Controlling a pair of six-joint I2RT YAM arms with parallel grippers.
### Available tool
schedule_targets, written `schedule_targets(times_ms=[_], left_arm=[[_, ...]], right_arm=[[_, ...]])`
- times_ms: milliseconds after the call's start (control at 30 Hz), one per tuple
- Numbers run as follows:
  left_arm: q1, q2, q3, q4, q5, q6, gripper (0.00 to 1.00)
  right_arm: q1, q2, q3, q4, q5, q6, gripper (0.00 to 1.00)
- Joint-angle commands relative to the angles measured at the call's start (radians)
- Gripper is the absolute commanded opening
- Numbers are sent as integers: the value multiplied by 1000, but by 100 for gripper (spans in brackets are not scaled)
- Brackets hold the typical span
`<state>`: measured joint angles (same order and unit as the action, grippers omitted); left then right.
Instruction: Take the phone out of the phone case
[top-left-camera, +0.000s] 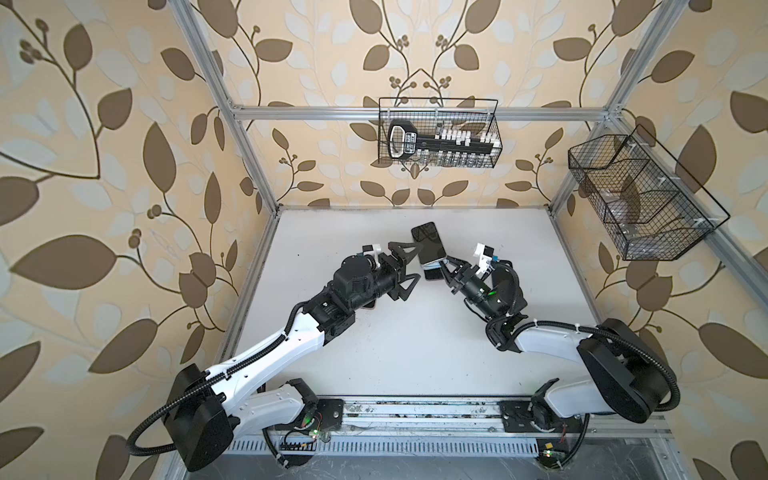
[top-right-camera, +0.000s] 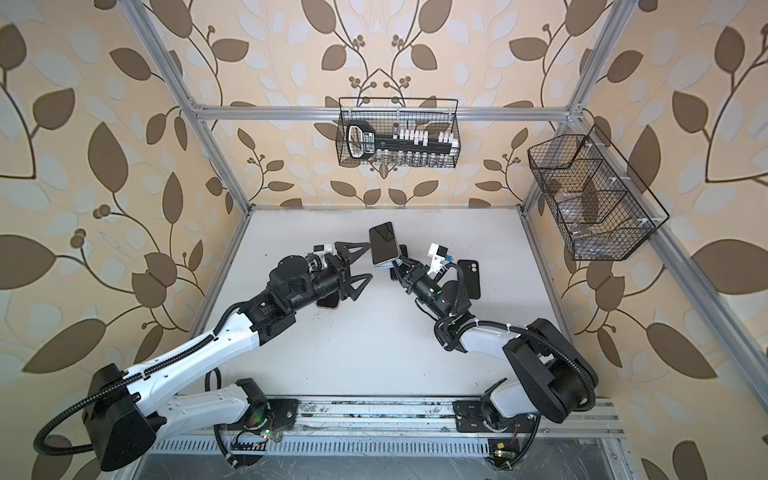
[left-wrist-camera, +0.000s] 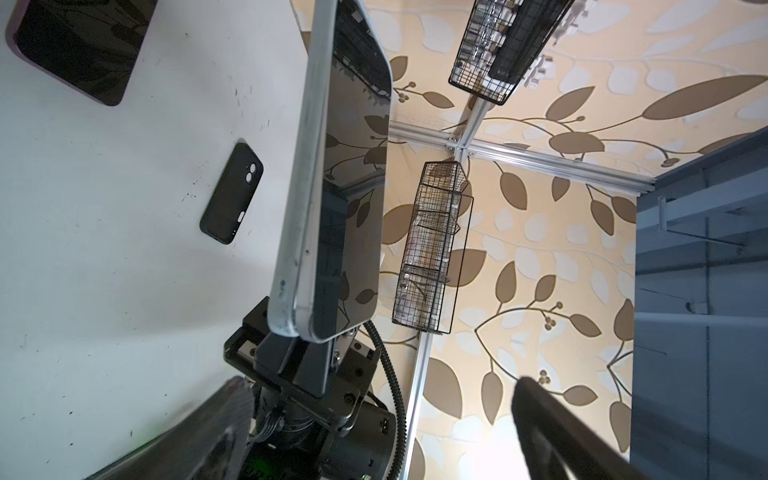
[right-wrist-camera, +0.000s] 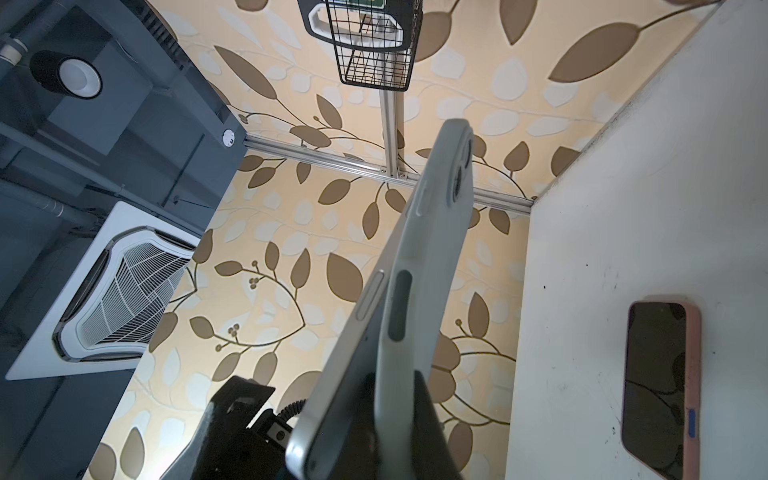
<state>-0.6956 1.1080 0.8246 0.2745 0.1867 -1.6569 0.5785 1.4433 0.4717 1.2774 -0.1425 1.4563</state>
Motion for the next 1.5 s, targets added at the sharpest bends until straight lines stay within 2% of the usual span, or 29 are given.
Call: schedule_targets(times_ms=[0,733,1467], left_arm=[[-15,-15,29,64,-38,-20,99],[-22,63,48,155,-51,-38,97],[-42,78,82,154,-66,-24,93]], right_arm=[[16,5,42,132,37,-14,0],[58,30,33,159,64,-39,0],[60,25,1,175,73,-47,0]])
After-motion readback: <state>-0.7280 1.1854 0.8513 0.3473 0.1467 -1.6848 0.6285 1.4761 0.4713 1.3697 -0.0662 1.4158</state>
